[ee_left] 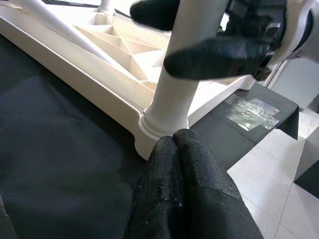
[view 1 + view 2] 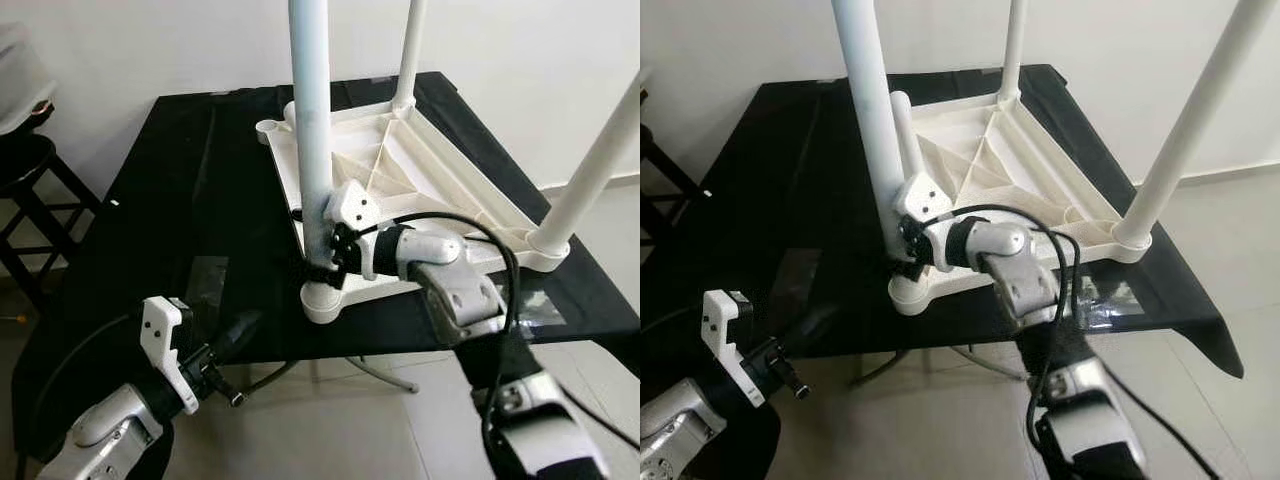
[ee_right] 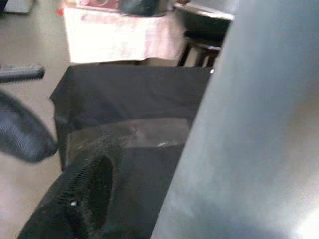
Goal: Building children table
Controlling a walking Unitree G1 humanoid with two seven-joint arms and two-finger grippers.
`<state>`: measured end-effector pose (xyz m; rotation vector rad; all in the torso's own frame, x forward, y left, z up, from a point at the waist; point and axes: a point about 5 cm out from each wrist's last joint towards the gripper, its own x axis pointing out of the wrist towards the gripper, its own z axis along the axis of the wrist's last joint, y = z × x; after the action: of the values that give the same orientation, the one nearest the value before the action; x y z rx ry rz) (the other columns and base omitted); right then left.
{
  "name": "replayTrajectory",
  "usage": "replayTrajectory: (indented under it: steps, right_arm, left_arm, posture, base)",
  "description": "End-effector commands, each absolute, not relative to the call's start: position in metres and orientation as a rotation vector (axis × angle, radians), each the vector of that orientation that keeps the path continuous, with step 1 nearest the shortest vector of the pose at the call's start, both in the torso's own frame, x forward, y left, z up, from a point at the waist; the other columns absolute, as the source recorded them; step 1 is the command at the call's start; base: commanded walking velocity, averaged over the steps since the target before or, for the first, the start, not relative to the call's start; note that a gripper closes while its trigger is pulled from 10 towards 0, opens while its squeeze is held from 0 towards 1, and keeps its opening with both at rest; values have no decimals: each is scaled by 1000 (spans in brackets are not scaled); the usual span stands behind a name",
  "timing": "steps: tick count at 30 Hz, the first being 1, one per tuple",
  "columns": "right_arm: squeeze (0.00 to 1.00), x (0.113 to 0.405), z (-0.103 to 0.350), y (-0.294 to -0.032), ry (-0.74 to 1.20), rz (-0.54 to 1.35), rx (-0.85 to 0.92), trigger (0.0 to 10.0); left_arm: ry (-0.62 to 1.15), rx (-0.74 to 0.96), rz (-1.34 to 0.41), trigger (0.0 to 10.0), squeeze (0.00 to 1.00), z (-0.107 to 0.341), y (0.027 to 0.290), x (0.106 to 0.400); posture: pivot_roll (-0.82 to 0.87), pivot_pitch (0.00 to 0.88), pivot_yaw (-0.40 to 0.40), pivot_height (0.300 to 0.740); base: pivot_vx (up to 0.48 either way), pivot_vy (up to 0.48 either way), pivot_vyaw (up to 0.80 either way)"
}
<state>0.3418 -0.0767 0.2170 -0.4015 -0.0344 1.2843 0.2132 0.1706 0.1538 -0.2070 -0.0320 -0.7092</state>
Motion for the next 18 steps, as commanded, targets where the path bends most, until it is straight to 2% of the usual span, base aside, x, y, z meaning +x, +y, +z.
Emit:
replayTrajectory:
  steps: [1,8,9,18]
  right_arm:
    - [0,341,219,-71,-47,1358,-393,10000]
    - [0,348,223,-71,-26,1476,-308,10000]
    - [0,350,224,-72,-17,1525,-264,0]
    - [0,351,220,-78,-46,1507,-267,0]
  left_arm:
    - [-20,-195,-704,10000,0,154,171,210]
    - [-14,-189,-703,10000,0,155,172,208]
    - [-9,-187,-705,10000,0,154,173,207]
    - [-2,-181,-704,10000,0,154,173,207]
  posture:
    - [32,146,35,740]
    - [48,157,43,740]
    - [64,159,45,740]
    - [67,157,49,740]
  base:
    - [0,0,0]
    - [0,0,0]
    - [0,0,0]
    - [0,0,0]
